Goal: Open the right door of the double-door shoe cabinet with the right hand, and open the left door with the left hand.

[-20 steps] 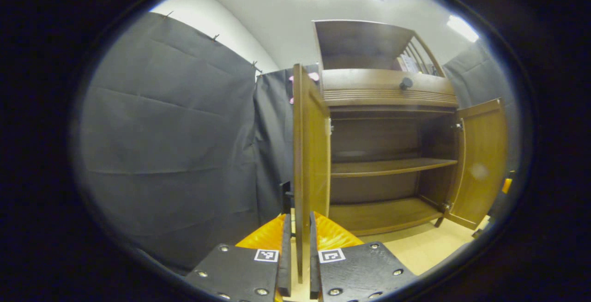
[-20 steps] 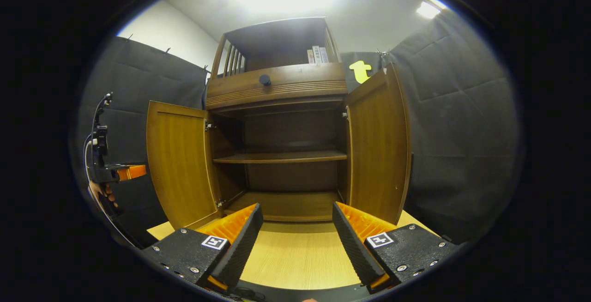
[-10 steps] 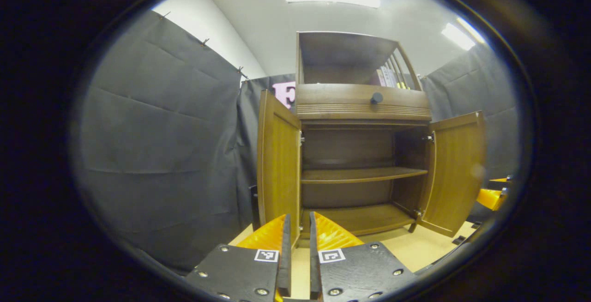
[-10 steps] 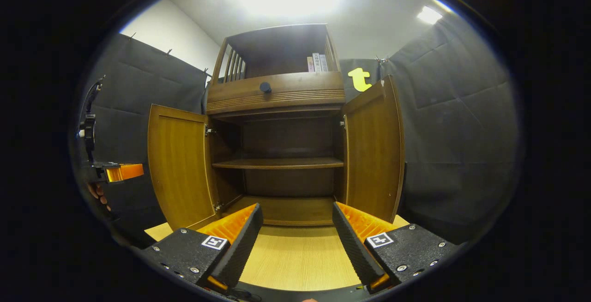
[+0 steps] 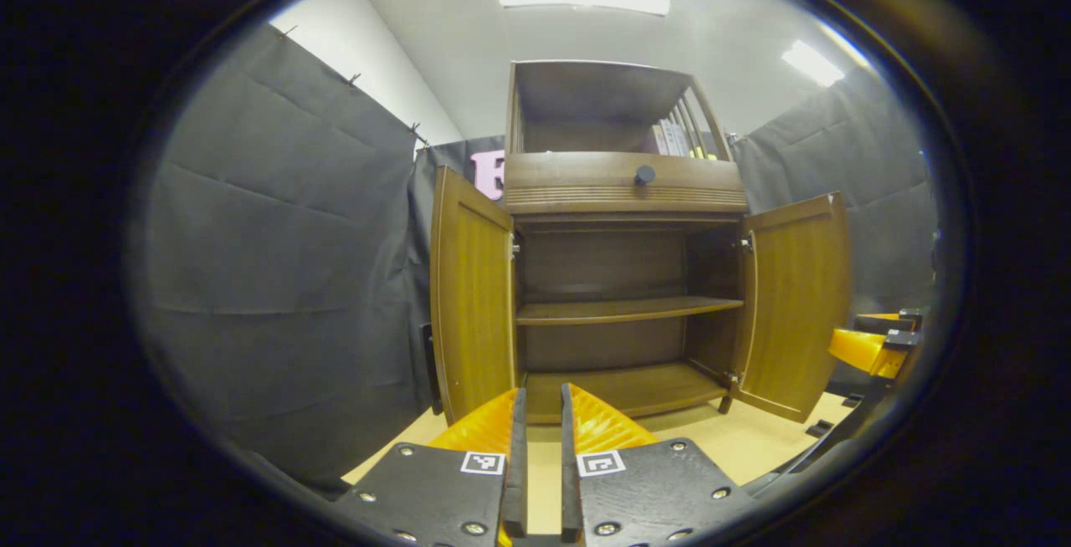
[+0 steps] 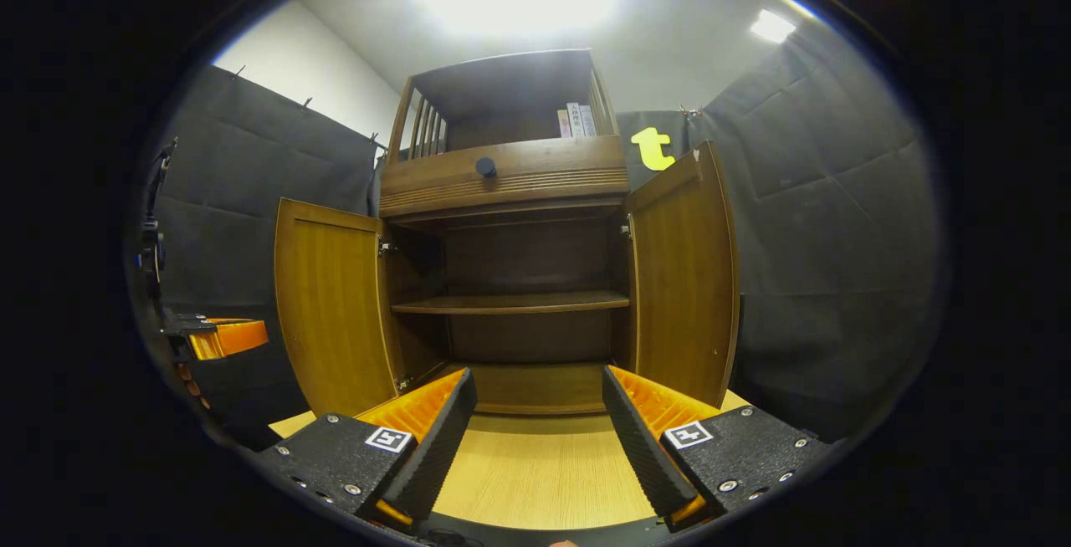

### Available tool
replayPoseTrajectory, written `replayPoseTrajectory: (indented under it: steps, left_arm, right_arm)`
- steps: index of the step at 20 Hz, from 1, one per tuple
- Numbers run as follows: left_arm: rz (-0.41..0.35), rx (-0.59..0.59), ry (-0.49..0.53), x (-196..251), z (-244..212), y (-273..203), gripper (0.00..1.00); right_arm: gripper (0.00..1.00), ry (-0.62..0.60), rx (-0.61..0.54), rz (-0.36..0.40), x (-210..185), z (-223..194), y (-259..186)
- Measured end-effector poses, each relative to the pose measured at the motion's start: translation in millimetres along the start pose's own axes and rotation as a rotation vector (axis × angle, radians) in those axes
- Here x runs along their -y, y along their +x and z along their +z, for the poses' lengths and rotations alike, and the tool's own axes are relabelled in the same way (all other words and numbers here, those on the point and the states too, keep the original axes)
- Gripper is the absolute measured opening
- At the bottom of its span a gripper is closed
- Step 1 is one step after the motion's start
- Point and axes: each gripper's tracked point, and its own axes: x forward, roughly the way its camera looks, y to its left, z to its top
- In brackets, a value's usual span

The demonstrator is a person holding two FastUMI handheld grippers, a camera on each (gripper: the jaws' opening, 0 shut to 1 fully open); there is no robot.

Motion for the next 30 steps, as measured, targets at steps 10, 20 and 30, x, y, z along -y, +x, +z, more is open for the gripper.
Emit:
replayPoseTrajectory:
  steps: [10, 20, 30]
  left_arm:
    - [-0.009, -0.007, -0.011, 5, -5, -7, 0.4]
    - [0.05, -0.014, 0.008, -8, -10, -10, 0.98]
    - [0.079, -0.02, 0.011, -15, -16, -15, 0.98]
  right_arm:
    - [0.94, -0.007, 0.007, -0.006, 1, 3, 1]
    - [0.94, -0.021, 0.013, -0.015, 2, 7, 4]
    - [0.94, -0.027, 0.009, -0.016, -1, 6, 9]
